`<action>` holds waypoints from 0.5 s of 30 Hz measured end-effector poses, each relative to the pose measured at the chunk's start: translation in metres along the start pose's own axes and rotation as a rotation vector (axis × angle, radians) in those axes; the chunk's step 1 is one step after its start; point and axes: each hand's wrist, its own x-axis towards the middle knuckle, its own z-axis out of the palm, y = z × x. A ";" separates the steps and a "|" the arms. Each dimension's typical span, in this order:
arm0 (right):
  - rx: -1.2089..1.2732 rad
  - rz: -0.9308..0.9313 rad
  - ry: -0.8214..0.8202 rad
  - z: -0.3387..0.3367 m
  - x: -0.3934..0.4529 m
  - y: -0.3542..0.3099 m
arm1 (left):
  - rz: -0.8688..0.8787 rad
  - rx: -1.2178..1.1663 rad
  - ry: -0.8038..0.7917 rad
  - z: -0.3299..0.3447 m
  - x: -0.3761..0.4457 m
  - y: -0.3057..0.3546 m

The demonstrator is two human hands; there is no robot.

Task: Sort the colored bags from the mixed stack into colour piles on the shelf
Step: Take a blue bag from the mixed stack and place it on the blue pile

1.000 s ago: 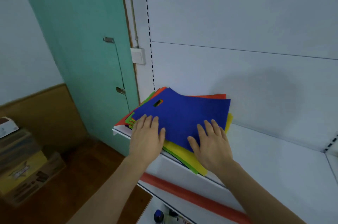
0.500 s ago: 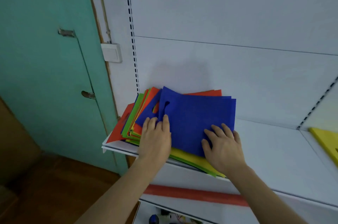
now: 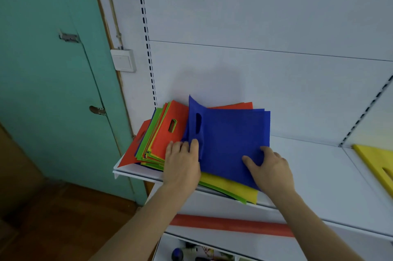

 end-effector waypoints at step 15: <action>0.473 -0.031 0.312 -0.038 0.028 0.023 | -0.085 -0.333 0.129 -0.014 0.031 -0.015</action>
